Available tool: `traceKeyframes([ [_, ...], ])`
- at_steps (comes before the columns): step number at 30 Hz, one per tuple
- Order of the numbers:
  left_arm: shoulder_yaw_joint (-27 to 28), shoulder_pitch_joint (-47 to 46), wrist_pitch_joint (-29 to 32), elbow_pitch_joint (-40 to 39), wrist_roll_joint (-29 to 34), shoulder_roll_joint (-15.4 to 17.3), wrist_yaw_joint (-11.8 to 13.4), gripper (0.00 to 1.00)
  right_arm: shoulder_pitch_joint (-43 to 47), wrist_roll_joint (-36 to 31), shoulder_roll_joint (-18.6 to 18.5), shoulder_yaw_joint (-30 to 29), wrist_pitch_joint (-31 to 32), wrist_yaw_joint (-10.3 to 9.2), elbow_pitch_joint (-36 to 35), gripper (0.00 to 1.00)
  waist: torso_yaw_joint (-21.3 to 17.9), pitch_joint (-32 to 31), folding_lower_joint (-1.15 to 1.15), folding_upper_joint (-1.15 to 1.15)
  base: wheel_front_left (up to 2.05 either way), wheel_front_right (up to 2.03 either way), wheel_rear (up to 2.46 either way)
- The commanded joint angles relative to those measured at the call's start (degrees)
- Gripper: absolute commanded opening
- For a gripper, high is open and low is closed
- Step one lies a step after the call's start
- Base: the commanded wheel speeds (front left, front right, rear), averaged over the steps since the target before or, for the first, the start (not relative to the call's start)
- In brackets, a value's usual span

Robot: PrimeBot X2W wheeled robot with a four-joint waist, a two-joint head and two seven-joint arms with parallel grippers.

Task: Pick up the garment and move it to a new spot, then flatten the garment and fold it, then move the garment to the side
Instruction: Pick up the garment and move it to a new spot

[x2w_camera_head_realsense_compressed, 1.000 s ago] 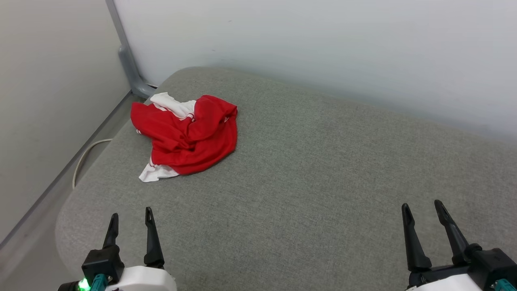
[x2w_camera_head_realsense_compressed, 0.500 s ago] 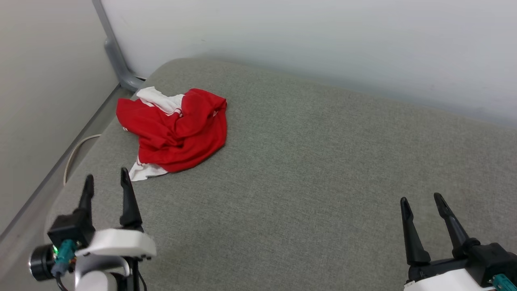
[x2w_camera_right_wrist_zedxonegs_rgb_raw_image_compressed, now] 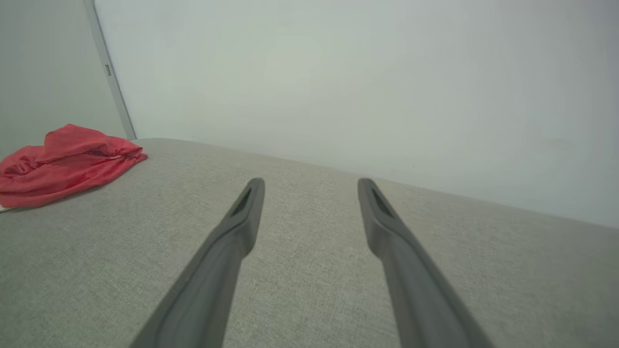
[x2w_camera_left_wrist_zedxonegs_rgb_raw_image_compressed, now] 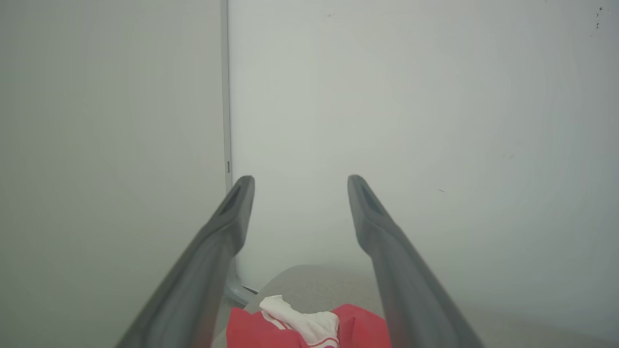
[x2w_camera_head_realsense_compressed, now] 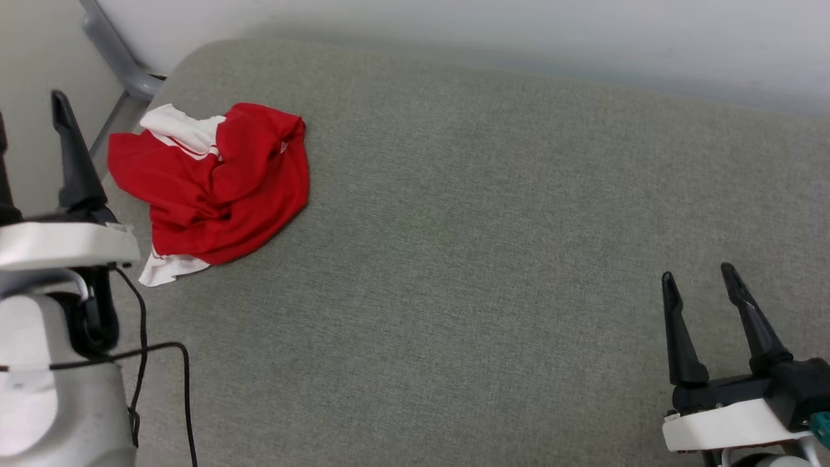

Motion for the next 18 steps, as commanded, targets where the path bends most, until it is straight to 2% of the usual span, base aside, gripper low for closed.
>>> traceKeyframes([
  [1,0.2,-2.0,-0.1,1.7,-0.8,1.2,-0.8,1.00,-1.1,-0.4,0.1,-0.9,-0.1,-0.04,-0.5,1.00,-1.5,2.7,-0.01,0.00,0.00,0.00,0.00],
  [3,-0.4,-4.5,-0.1,3.6,-1.3,3.2,-1.4,1.00,-1.9,-0.8,0.1,-1.6,-0.1,-0.04,-0.9,1.00,-2.0,4.0,-0.01,0.00,0.00,0.00,0.00],
  [4,-0.4,-4.5,-0.1,3.6,-1.3,3.2,-1.4,1.00,-1.9,-0.8,0.1,-1.6,-0.1,-0.04,-0.9,1.00,-2.0,4.0,-0.01,0.00,0.00,0.00,0.00],
  [10,-4.6,-11.1,1.8,12.4,-5.2,9.8,-2.1,1.00,-3.2,-1.8,0.1,-2.7,-0.1,-0.04,-1.9,1.00,-3.1,7.1,-0.01,0.00,0.00,0.00,0.00],
  [14,-11.5,-14.1,9.2,16.7,-11.3,14.7,-2.1,1.00,-4.0,-2.1,0.1,-3.5,-0.1,-0.04,-2.4,1.00,-3.8,8.7,-0.01,0.00,0.00,0.00,0.00],
  [18,-18.1,-16.1,20.8,19.9,-19.0,18.9,-2.1,1.00,-4.6,-2.2,0.1,-3.7,-0.1,-0.04,-2.7,1.00,-4.3,10.0,-0.01,0.00,0.00,0.00,0.00],
])
